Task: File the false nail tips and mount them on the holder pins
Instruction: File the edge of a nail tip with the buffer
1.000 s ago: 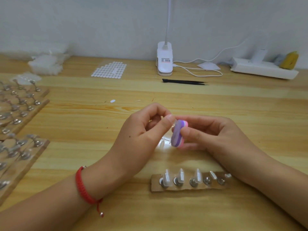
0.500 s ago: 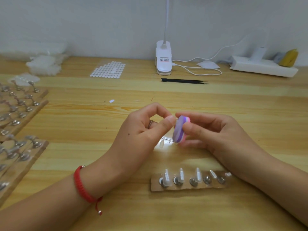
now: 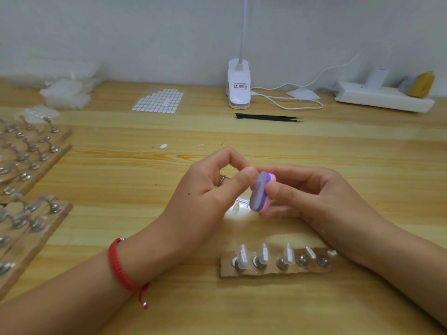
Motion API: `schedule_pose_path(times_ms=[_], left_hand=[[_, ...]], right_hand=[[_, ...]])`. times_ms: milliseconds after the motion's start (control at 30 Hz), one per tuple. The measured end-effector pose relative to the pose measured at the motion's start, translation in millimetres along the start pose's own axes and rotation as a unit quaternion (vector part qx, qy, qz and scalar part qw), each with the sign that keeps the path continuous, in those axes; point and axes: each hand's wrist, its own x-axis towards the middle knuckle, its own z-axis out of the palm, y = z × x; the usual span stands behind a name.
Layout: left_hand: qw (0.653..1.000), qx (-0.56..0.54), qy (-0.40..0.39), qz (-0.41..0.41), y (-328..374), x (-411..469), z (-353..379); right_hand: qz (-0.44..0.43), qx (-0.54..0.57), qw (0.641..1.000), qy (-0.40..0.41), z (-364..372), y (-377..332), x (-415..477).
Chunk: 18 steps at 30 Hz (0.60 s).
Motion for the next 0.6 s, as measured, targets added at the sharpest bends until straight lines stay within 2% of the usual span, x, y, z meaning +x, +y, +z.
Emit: schedule_pose_path(times_ms=[133,267,400,533,600], left_hand=[[1.000,-0.001,-0.009,-0.007,0.1,0.1,0.7],[1.000,-0.001,0.000,-0.013,0.3,1.1,-0.4],[0.999,-0.017,-0.025,-0.026,1.8,0.8,1.1],[0.999,-0.026,-0.024,-0.028,2.8,1.1,0.6],[0.999,-0.030,-0.027,-0.028,3.3,0.6,0.9]], right_hand=[[-0.002,0.051,0.998,0.036,-2.2,0.0,1.9],[-0.008,0.008,1.000,0.001,0.4,0.3,-0.2],[-0.006,0.057,0.998,0.039,-1.9,0.1,2.0],[-0.004,0.037,0.999,0.016,0.3,-0.7,1.5],[-0.004,0.060,0.997,0.038,-1.1,-0.7,2.8]])
